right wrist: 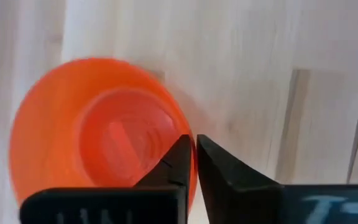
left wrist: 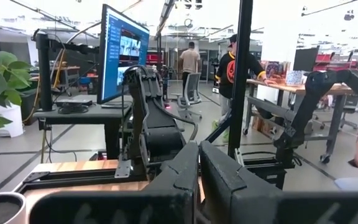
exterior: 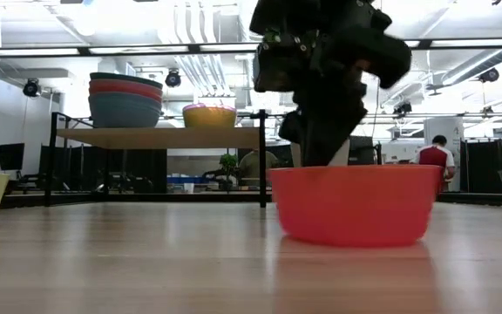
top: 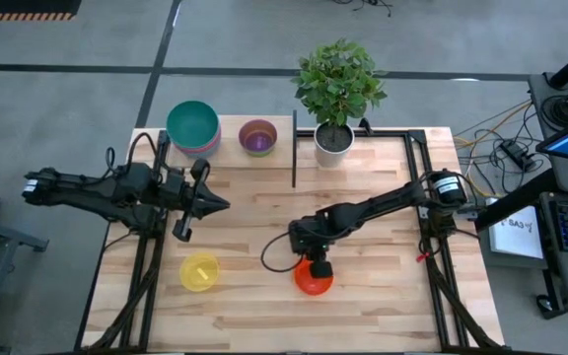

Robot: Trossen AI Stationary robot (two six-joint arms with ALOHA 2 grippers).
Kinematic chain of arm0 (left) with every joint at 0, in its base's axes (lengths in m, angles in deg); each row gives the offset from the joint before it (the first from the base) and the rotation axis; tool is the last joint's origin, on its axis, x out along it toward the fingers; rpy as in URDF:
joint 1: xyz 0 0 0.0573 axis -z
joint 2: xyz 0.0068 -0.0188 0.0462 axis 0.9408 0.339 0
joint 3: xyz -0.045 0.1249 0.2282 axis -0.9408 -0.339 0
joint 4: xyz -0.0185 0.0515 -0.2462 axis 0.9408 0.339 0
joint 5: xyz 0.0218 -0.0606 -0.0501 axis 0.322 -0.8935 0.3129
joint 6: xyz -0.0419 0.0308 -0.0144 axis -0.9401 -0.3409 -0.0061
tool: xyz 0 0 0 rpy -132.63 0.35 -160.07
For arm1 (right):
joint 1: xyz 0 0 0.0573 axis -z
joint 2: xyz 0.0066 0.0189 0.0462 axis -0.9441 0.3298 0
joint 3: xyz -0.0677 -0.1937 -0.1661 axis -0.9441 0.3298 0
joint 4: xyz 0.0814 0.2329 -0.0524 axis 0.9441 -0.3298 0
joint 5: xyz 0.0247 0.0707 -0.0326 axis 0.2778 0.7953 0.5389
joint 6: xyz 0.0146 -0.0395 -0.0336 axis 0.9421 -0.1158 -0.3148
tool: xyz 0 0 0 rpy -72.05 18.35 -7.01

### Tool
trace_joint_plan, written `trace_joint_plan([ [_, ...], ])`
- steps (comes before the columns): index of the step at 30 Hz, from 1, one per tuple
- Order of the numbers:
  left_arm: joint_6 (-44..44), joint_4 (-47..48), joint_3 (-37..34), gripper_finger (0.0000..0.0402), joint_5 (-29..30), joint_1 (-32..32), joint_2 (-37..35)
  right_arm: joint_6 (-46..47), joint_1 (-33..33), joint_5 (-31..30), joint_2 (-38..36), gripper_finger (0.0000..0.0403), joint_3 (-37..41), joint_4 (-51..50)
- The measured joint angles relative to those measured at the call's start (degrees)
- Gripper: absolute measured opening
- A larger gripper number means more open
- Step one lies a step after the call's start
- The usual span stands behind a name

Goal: Place and stack bowls onto a shelf
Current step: Stack the orange bowl on top of the violet bowl on the shelf, then stack the transparent orange bowl on top of the transparent violet bowl on the shelf

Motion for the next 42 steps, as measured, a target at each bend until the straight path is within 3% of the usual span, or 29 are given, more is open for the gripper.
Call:
trace_joint_plan([
  [14, 3.5, 1.1, -1.9, 0.0, 5.8, 0.0, 0.3, 0.0, 3.9, 0.9, 0.0, 0.0009, -15.7, -0.6],
  [21, 3.5, 1.1, -3.5, 0.0, 5.8, 0.0, -2.1, -9.4, 5.7, 2.3, -0.1, 0.0011, -18.6, -7.8],
  [25, 4.4, 1.1, -4.1, 0.0, 5.8, 0.0, -3.3, -10.4, 5.3, 2.6, 1.5, 0.0042, -18.1, -7.8],
  [35, 4.6, 1.3, -4.4, 0.0, 5.9, 0.0, -3.3, -8.4, 3.7, 2.4, 9.9, 0.0195, -17.9, -7.5],
  [39, 4.8, 1.3, -4.4, 0.0, 5.9, 0.0, -3.2, -8.4, 3.7, 2.4, 13.1, 0.0207, -17.9, -7.6],
  [42, 4.8, 1.3, -4.4, 0.0, 5.9, 0.0, -3.2, -8.7, 3.8, 2.4, 14.4, 0.0181, -17.9, -7.6],
])
